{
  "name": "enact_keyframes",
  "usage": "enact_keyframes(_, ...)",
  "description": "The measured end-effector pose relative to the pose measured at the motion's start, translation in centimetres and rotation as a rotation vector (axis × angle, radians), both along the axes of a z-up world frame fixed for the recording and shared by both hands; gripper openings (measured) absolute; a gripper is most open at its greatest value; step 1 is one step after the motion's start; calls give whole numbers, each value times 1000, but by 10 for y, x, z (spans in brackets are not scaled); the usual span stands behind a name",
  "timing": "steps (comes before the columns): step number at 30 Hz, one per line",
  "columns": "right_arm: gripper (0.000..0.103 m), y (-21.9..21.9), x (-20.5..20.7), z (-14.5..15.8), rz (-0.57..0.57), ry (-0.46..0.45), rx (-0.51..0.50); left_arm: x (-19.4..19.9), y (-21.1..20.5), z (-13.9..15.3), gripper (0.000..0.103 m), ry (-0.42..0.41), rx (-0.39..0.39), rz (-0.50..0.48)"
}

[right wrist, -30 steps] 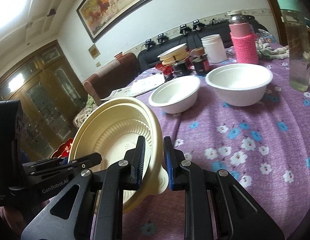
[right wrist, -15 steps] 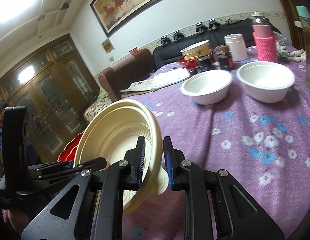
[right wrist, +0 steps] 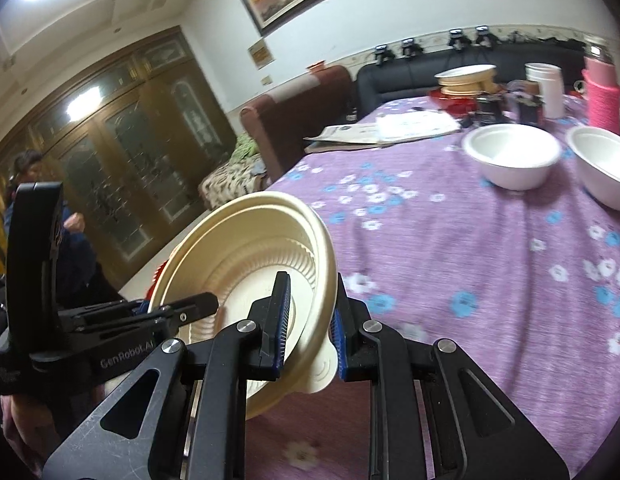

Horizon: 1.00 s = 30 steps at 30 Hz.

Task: Organize plates and bowls
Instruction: 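Lift the cream bowl and carry it toward the red scalloped plate, then lower the cream bowl onto the red plate and open the right gripper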

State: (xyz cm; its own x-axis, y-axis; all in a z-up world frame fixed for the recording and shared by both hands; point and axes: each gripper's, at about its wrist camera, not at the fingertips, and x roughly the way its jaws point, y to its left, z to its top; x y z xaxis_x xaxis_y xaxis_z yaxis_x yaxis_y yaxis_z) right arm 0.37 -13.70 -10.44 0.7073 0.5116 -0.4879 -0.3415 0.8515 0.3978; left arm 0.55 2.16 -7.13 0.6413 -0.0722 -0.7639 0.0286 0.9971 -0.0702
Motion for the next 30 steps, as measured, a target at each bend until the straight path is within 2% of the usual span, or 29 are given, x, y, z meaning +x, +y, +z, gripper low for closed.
enact_keyframes(6,19,37,26,3,73,12,8,12,37,9,20,-23,-34,90)
enact_keyframes(15,19,89,60,-3,139,18,10,34,72,0,20,-3,-36,190)
enact_keyframes(23,19,110,78,-10,156,26,7,46,88,-9,20,22,-27,223)
enact_keyframes(30,19,115,78,-15,154,8,-44,51,89,-19,20,46,-31,215)
